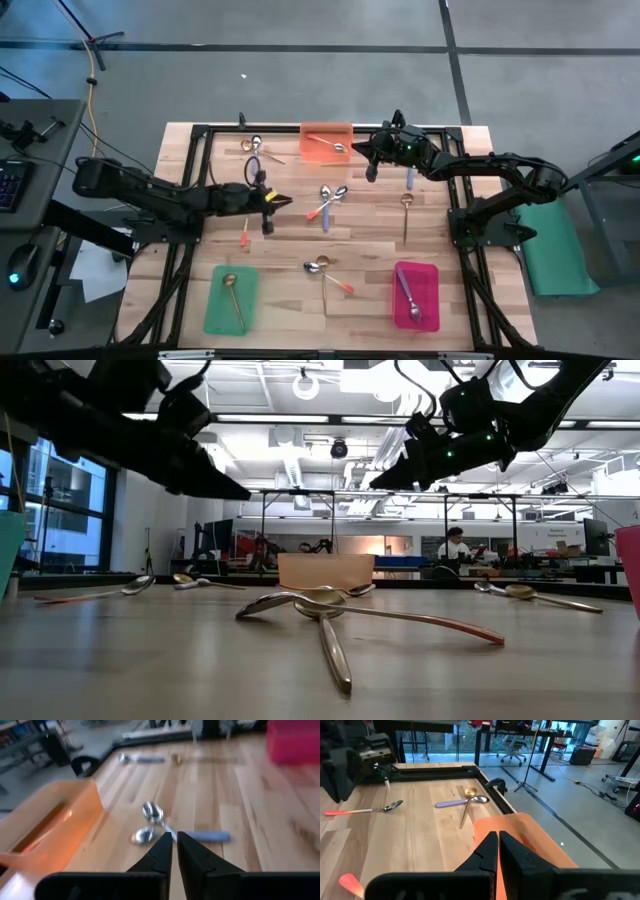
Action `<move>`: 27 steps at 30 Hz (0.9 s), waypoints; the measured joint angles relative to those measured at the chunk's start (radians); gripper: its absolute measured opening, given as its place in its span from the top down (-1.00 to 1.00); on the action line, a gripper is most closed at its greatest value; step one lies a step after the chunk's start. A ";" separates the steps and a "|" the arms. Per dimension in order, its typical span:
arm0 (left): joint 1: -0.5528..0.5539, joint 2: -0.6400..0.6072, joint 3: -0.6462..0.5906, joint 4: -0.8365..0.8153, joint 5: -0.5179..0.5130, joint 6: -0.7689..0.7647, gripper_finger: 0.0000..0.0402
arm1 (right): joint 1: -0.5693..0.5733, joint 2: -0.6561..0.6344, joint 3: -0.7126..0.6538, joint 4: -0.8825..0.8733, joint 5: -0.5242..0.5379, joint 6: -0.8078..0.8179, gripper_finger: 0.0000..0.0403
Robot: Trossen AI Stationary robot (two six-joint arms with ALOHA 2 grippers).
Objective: Sort silverware by color (type)
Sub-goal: Put the orange spoon into the orange bin
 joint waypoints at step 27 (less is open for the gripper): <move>0.087 0.017 -0.030 0.081 0.101 -0.055 0.82 | 0.001 0.000 0.000 -0.092 0.001 -0.069 1.00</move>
